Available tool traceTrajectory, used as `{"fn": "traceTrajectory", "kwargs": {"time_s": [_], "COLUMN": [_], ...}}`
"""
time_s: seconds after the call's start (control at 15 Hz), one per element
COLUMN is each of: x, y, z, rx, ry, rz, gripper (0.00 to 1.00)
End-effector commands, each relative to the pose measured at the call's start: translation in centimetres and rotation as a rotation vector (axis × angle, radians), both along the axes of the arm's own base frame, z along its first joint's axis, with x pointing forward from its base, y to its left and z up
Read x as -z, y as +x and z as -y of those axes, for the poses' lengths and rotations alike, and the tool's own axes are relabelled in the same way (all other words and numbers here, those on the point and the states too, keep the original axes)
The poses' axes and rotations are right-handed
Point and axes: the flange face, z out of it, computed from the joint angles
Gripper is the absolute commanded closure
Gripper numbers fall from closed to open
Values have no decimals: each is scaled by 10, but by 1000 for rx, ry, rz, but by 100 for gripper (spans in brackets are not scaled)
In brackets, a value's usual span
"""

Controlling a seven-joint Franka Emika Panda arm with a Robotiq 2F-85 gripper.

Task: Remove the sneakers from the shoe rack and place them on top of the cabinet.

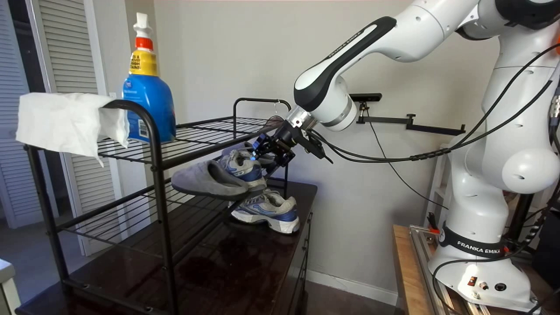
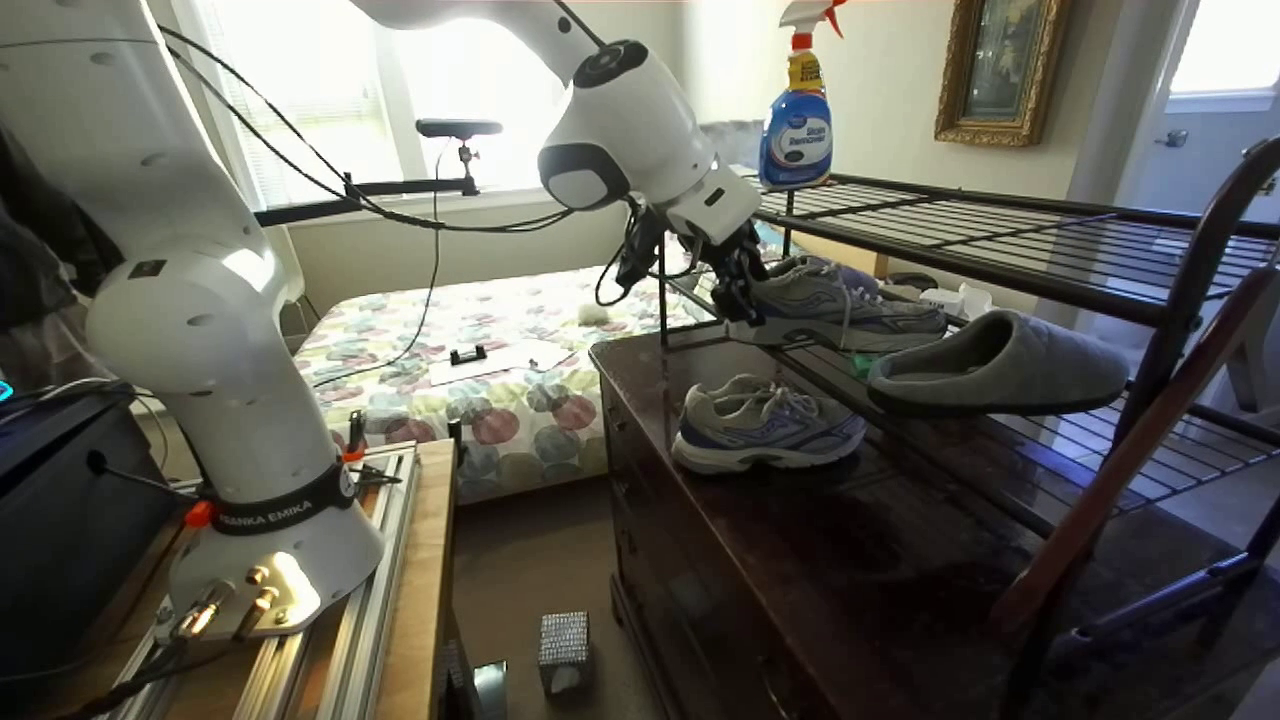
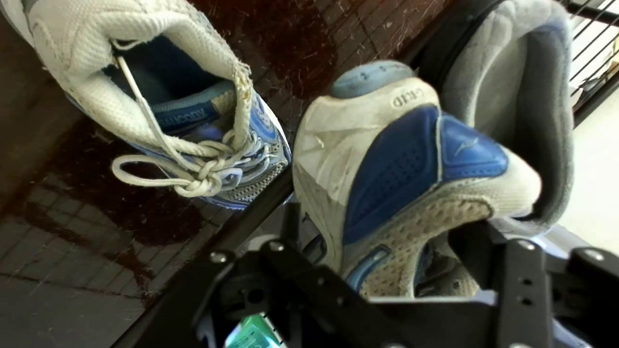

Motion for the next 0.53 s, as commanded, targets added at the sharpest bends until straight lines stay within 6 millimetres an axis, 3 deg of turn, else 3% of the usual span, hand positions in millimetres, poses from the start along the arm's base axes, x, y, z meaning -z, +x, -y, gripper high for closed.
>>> {"fn": "traceTrajectory", "kwargs": {"time_s": [0.0, 0.33, 0.47], "x": [5, 3, 4], "y": [6, 9, 8], "z": [-3, -2, 1], "rx": [25, 47, 57], "ry": [44, 60, 61], "rz": [-25, -30, -34], "gripper": [52, 86, 92]}}
